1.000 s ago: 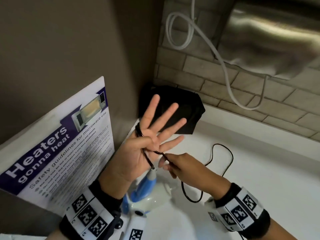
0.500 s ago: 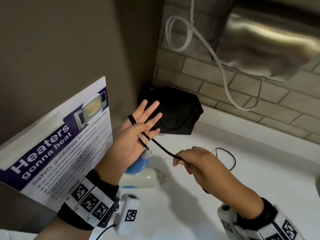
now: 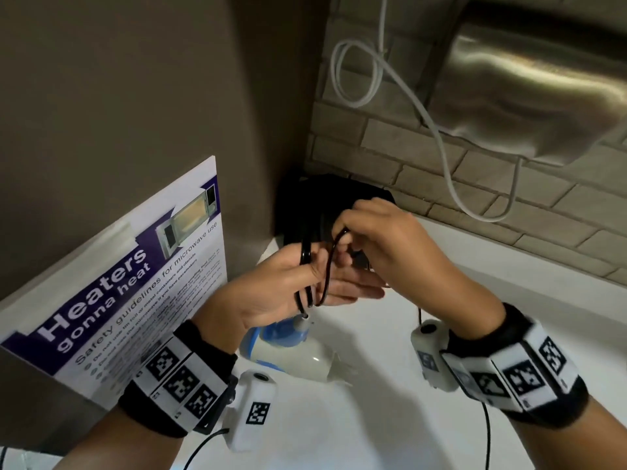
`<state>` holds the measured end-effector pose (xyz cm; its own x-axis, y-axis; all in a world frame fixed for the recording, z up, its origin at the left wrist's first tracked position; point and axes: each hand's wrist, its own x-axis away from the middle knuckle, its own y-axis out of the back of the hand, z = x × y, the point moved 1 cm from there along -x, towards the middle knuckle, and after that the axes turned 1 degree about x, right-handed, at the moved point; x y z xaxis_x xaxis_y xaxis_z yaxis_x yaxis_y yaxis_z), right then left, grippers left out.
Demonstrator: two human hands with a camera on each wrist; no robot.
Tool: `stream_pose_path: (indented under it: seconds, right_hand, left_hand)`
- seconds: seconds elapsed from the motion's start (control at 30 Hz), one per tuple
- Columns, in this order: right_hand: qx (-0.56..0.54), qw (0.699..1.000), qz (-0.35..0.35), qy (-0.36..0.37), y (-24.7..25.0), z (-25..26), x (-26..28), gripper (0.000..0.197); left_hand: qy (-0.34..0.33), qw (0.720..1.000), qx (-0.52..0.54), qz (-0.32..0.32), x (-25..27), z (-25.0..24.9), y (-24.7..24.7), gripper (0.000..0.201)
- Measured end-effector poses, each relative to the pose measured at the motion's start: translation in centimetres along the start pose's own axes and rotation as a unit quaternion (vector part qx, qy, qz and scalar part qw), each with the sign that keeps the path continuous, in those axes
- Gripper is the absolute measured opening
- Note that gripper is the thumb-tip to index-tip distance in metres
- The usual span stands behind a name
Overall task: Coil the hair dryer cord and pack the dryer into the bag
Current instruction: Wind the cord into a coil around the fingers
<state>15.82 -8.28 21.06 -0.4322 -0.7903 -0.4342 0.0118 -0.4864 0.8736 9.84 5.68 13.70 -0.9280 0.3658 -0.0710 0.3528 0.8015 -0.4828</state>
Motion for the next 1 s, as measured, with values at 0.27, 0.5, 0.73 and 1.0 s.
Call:
stream_pose_path:
  seconds: [0.27, 0.5, 0.73, 1.0]
  right_hand:
    - [-0.189, 0.972, 0.114, -0.077, -3.8, -0.7, -1.2, 0.014]
    - [-0.007, 0.840, -0.028, -0.542, -10.2, -0.2, 0.5, 0.058]
    - [-0.145, 0.924, 0.273, -0.224, -8.8, -2.1, 5.0, 0.016]
    - [-0.094, 0.920, 0.347, -0.158, -10.4, -3.2, 6.8, 0.024]
  left_hand:
    - [0.026, 0.993, 0.088, 0.079, 0.8, 0.0, -1.5, 0.027]
    - [0.003, 0.978, 0.203, 0.056, 0.9, 1.6, -2.1, 0.044]
    - [-0.041, 0.960, 0.275, -0.025, -1.4, 3.0, 0.9, 0.074]
    - [-0.040, 0.931, 0.314, -0.185, -3.3, 5.1, 6.0, 0.082]
